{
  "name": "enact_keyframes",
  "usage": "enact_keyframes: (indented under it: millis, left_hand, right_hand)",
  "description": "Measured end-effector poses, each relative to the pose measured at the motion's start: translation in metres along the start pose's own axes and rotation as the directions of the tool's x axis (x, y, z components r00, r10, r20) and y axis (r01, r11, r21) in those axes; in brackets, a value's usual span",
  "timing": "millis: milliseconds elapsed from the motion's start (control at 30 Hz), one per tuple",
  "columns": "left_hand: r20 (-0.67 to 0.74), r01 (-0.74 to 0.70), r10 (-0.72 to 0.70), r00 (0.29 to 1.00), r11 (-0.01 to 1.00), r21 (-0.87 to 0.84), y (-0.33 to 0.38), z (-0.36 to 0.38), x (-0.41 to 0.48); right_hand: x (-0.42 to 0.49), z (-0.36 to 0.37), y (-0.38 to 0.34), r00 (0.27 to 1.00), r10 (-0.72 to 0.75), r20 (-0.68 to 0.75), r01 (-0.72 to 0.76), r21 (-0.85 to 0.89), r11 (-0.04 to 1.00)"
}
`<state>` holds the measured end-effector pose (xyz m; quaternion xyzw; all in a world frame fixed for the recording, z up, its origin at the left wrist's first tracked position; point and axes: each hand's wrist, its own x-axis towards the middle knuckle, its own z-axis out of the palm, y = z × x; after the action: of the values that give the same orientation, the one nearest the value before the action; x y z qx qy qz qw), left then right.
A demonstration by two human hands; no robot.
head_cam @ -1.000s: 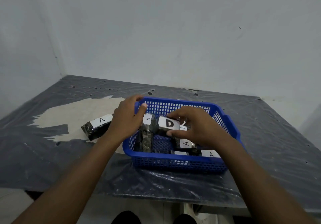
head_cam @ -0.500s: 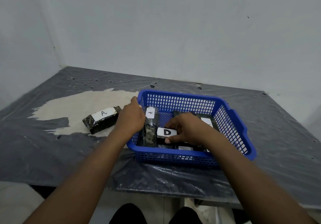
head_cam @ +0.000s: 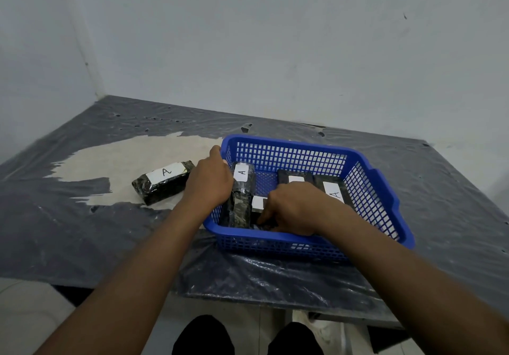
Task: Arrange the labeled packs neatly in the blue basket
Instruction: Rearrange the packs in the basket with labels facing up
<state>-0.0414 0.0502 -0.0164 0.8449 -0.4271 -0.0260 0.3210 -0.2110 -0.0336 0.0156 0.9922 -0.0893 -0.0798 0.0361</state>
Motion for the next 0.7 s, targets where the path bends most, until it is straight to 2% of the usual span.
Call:
enact_keyframes:
  millis: [133, 333, 600, 700]
  left_hand:
    - [-0.008, 0.001, -0.001, 1.0, 1.0, 0.012, 0.0, 0.001, 0.001]
    - [-0.013, 0.005, -0.005, 1.0, 1.0, 0.015, -0.001, 0.001, 0.001]
    - [-0.034, 0.02, -0.02, 0.999, 1.0, 0.013, -0.001, 0.001, -0.001]
    - [-0.07, 0.024, -0.027, 0.997, 0.999, -0.041, 0.0, -0.001, -0.004]
  right_hand:
    - [0.003, -0.001, -0.002, 1.0, 0.017, -0.019, -0.016, 0.051, 0.999]
    - [-0.004, -0.006, 0.0, 0.997, 0.075, 0.023, -0.078, 0.345, 0.935]
    - [-0.005, 0.002, 0.004, 0.994, 0.094, 0.047, -0.104, 0.325, 0.94]
    - [-0.007, 0.001, 0.009, 0.994, 0.108, 0.035, -0.111, 0.486, 0.867]
